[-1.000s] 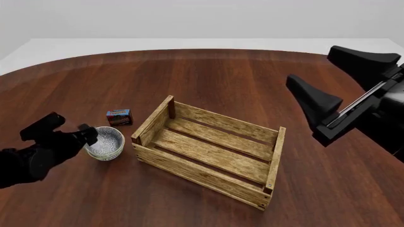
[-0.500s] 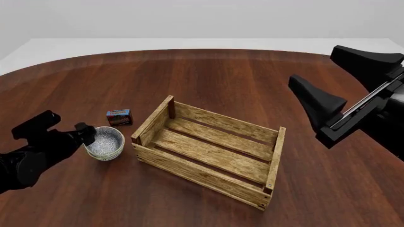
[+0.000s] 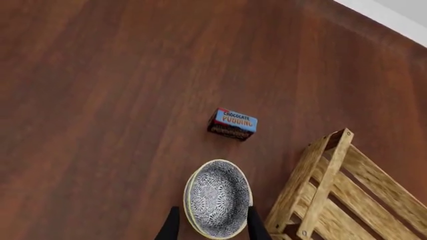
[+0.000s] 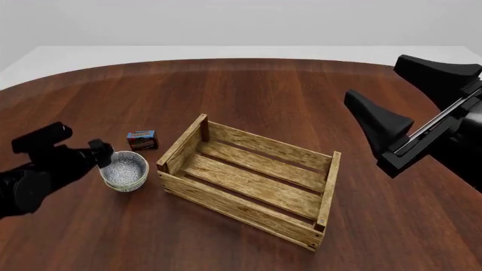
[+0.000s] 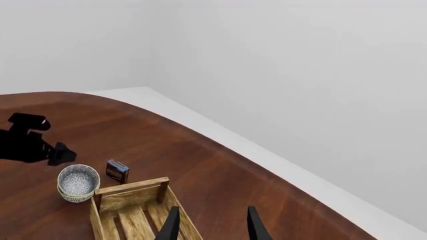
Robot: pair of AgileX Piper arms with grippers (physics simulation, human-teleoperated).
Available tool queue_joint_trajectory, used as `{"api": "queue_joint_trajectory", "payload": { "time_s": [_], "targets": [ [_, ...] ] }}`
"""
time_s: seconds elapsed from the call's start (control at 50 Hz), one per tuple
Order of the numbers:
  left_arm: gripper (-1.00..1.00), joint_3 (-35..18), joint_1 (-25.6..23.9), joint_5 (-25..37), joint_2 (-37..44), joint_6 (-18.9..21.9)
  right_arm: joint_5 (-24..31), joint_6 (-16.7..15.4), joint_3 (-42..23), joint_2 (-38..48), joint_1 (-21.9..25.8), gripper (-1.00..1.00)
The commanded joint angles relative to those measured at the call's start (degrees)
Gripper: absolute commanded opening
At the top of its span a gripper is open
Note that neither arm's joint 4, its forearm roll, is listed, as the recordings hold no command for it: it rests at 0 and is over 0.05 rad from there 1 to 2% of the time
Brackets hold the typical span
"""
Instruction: Stack the right bowl on the left bowl and place them in the tray.
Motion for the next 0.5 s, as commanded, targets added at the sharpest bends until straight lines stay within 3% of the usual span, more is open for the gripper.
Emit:
{"api": "queue_joint_trajectory", "payload": {
  "time_s": [0.02, 0.38, 0.5],
  "targets": [
    [1.0, -2.1, 0.6, 3.3, -0.9, 2.7, -0.1, 0.0, -0.1, 0.3, -0.1, 1.0],
    [1.0, -2.3, 0.5, 3.3, -0.2, 2.3, -0.1, 0.0, -0.1, 0.2, -0.1, 1.0],
    [1.0, -4.8, 3.5, 6.4, 0.1, 6.5, -0.4, -0.2, 0.0, 0.7, -0.4, 1.0]
  ]
}}
